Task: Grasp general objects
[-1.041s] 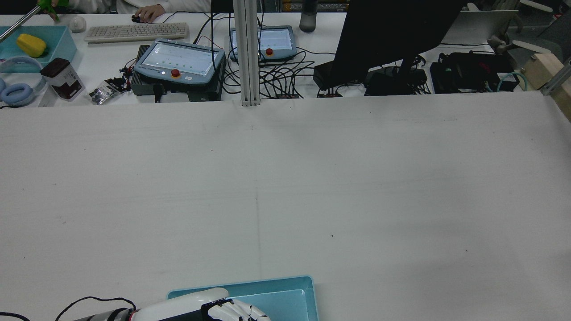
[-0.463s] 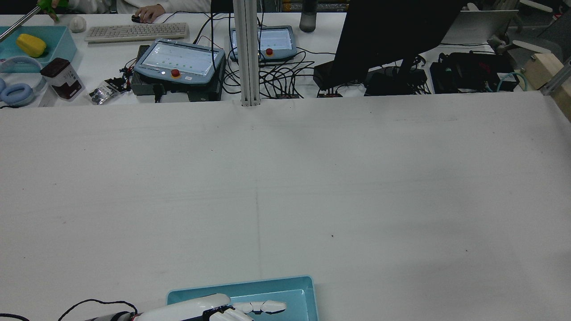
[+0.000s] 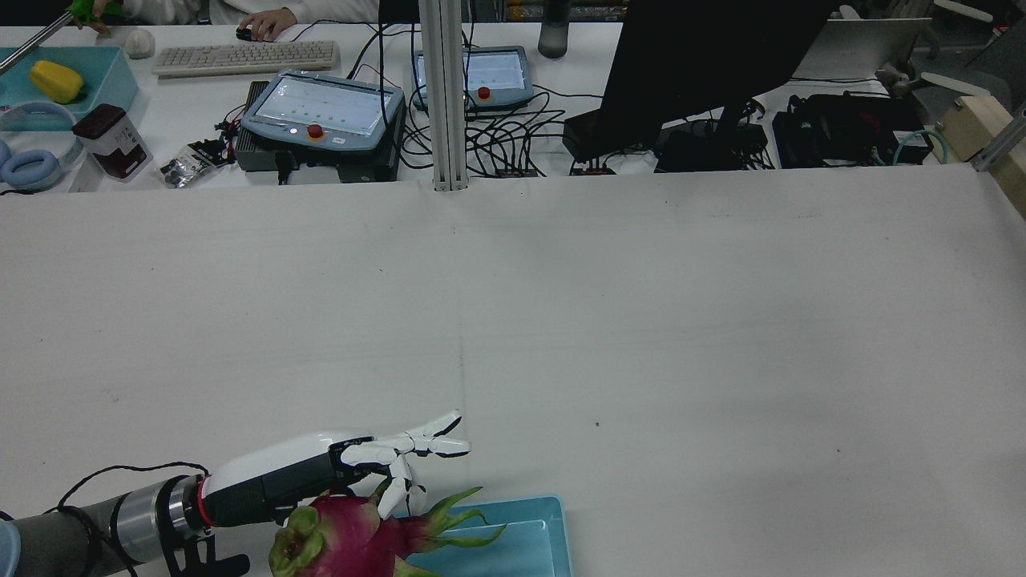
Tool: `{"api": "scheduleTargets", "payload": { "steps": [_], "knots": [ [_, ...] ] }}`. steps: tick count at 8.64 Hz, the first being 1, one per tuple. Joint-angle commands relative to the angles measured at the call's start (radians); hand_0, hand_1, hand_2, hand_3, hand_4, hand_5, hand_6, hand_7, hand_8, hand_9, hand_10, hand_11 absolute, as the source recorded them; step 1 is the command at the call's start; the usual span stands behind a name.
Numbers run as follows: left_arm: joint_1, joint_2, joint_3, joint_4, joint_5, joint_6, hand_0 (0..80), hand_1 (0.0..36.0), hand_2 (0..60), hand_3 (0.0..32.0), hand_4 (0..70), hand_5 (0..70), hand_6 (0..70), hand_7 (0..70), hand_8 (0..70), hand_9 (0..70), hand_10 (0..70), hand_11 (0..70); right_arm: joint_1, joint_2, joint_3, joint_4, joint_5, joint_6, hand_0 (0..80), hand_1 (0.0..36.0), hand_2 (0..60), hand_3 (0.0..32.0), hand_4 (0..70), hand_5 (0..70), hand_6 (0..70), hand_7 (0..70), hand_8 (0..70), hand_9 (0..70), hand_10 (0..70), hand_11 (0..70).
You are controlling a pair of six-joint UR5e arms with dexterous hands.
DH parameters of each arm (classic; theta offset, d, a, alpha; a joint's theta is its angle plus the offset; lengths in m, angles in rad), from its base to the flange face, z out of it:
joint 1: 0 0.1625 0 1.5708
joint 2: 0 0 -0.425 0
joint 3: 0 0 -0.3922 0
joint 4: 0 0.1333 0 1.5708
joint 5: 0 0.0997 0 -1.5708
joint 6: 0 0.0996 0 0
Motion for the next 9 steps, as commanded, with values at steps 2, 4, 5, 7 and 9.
{"api": "scheduleTargets", "payload": {
  "steps": [2, 4, 5, 7, 9],
  "knots": [
    [0.036, 0.003, -0.014, -0.044, 0.026, 0.011, 54.3, 18.1, 0.0, 0.0, 16.0, 0.0, 7.3, 8.1, 0.4, 0.2, 0.0, 0.0, 0.0, 0.0, 0.0, 0.0, 0.0, -0.001, 0.0, 0.0, 0.0, 0.0, 0.0, 0.0, 0.0, 0.0, 0.0, 0.0, 0.0, 0.0],
    [0.059, 0.005, -0.014, -0.053, 0.026, 0.011, 54.3, 18.0, 0.0, 0.0, 14.0, 0.0, 7.2, 11.4, 0.4, 0.8, 0.0, 0.0, 0.0, 0.0, 0.0, 0.0, 0.0, -0.001, 0.0, 0.0, 0.0, 0.0, 0.0, 0.0, 0.0, 0.0, 0.0, 0.0, 0.0, 0.0],
    [0.059, 0.008, -0.014, -0.058, 0.026, 0.011, 54.3, 18.3, 0.0, 6.4, 9.0, 0.0, 2.8, 5.4, 0.0, 0.0, 0.0, 0.0, 0.0, 0.0, 0.0, 0.0, 0.0, -0.001, 0.0, 0.0, 0.0, 0.0, 0.0, 0.0, 0.0, 0.0, 0.0, 0.0, 0.0, 0.0],
    [0.049, 0.026, -0.011, -0.058, 0.026, 0.008, 54.6, 18.6, 0.0, 15.2, 5.9, 0.0, 1.4, 2.5, 0.0, 0.0, 0.0, 0.0, 0.0, 0.0, 0.0, 0.0, 0.0, -0.001, 0.0, 0.0, 0.0, 0.0, 0.0, 0.0, 0.0, 0.0, 0.0, 0.0, 0.0, 0.0],
    [-0.053, 0.1, 0.003, -0.035, 0.016, -0.008, 54.5, 18.3, 0.0, 20.2, 3.7, 0.0, 0.1, 0.3, 0.0, 0.0, 0.0, 0.0, 0.0, 0.0, 0.0, 0.0, 0.0, -0.001, 0.0, 0.0, 0.0, 0.0, 0.0, 0.0, 0.0, 0.0, 0.0, 0.0, 0.0, 0.0]
  ]
}}
